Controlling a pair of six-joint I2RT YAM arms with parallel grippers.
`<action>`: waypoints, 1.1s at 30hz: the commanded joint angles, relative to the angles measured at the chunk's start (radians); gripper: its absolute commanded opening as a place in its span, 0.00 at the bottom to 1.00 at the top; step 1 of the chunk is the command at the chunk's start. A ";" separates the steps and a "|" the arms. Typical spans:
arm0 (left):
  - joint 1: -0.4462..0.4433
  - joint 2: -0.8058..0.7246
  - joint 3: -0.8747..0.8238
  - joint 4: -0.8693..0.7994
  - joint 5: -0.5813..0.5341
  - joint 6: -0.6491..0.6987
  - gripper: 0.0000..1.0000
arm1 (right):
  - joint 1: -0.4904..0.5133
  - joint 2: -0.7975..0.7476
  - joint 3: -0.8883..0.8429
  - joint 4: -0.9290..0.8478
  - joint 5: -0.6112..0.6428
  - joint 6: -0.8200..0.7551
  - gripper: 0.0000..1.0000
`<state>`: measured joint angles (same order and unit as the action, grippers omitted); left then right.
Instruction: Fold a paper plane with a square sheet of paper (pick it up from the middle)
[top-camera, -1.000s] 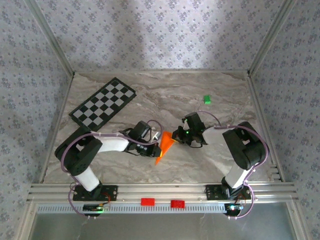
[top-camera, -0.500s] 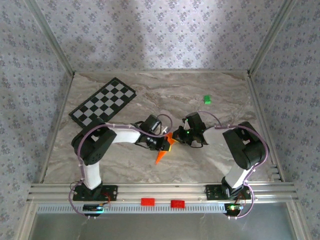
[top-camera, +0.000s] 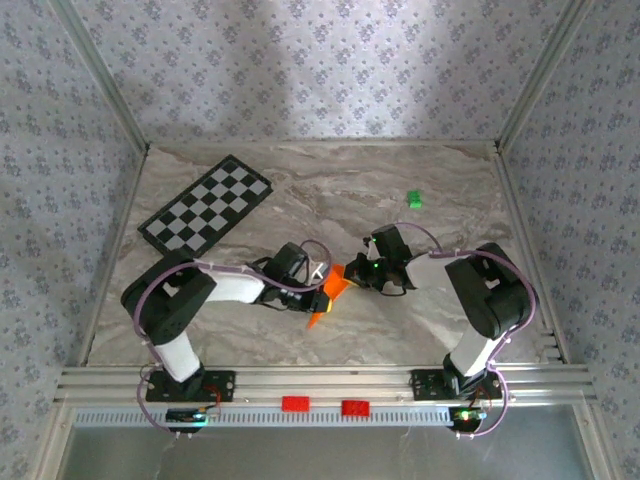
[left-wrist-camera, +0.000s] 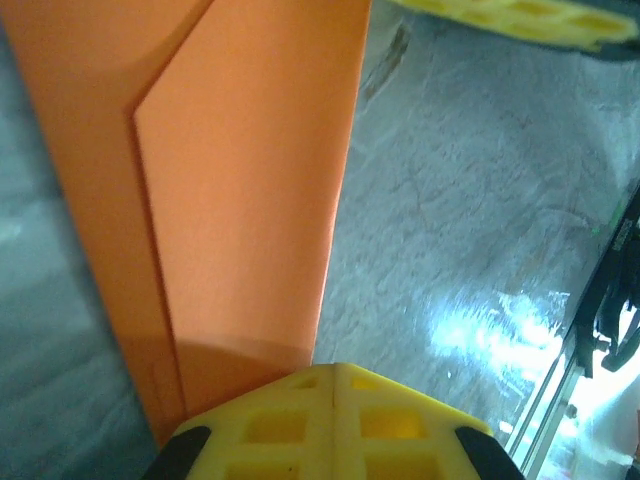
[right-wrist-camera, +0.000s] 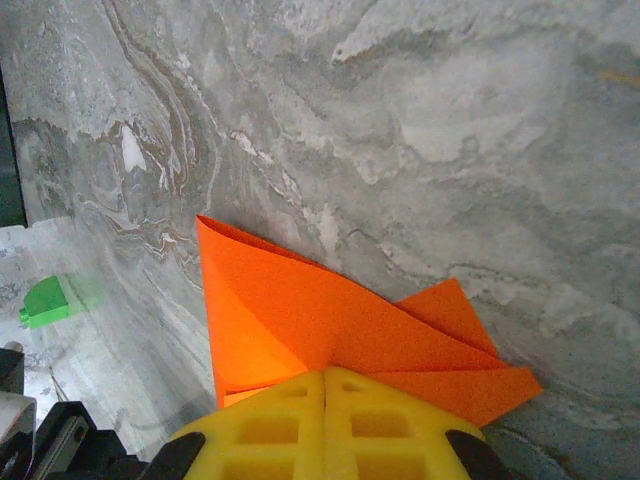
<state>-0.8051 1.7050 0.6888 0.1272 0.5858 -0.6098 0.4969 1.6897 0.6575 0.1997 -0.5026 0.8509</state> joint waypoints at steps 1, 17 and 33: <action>-0.012 -0.025 -0.082 -0.194 -0.005 0.035 0.02 | -0.018 0.055 -0.025 -0.151 0.118 -0.031 0.00; -0.014 -0.348 -0.275 -0.312 -0.048 0.007 0.00 | -0.007 0.050 -0.028 -0.142 0.122 -0.023 0.00; 0.000 -0.091 0.145 -0.212 0.005 0.019 0.00 | -0.003 0.052 -0.037 -0.125 0.119 -0.007 0.00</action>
<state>-0.8062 1.5486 0.7818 -0.0738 0.5644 -0.6273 0.4980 1.6897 0.6586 0.1963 -0.5053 0.8482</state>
